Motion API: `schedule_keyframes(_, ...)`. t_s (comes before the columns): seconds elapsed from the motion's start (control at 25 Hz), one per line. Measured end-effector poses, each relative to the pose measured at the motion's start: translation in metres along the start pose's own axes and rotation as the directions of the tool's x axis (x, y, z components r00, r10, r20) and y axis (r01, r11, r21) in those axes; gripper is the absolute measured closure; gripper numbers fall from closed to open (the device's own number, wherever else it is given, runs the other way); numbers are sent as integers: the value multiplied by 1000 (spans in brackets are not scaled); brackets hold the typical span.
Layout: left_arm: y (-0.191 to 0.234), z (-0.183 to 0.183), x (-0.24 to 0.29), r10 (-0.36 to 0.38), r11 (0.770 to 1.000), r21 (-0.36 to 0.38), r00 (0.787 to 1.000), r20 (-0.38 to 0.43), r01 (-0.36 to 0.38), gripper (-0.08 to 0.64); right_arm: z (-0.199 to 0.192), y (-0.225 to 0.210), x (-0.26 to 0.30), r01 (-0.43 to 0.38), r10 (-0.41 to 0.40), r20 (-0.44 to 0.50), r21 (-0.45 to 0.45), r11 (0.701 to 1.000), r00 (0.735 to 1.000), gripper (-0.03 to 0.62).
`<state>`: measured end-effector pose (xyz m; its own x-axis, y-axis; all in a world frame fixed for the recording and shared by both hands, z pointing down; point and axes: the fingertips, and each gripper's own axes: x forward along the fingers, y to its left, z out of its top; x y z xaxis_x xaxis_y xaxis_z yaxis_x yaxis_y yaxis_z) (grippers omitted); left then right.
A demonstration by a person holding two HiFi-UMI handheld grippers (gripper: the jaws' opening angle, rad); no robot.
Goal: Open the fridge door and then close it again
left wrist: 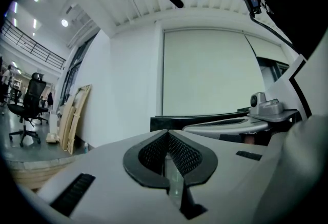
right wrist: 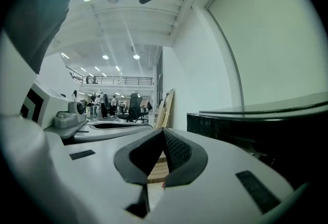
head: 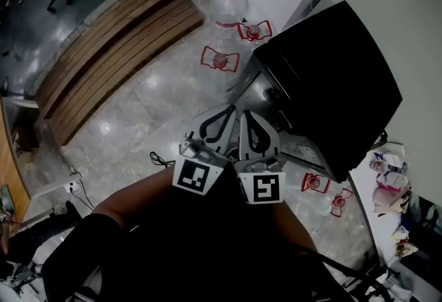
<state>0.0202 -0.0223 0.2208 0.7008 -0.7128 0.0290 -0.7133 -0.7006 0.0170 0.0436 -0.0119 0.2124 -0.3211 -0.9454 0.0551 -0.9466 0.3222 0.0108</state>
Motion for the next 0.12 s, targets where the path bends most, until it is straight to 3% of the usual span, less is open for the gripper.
schedule_keyframes(0.12,-1,13,-14,19,1000,-21,1000,4,-19,552,16,11,-8,-19,19,5,-17,1000,1000,577)
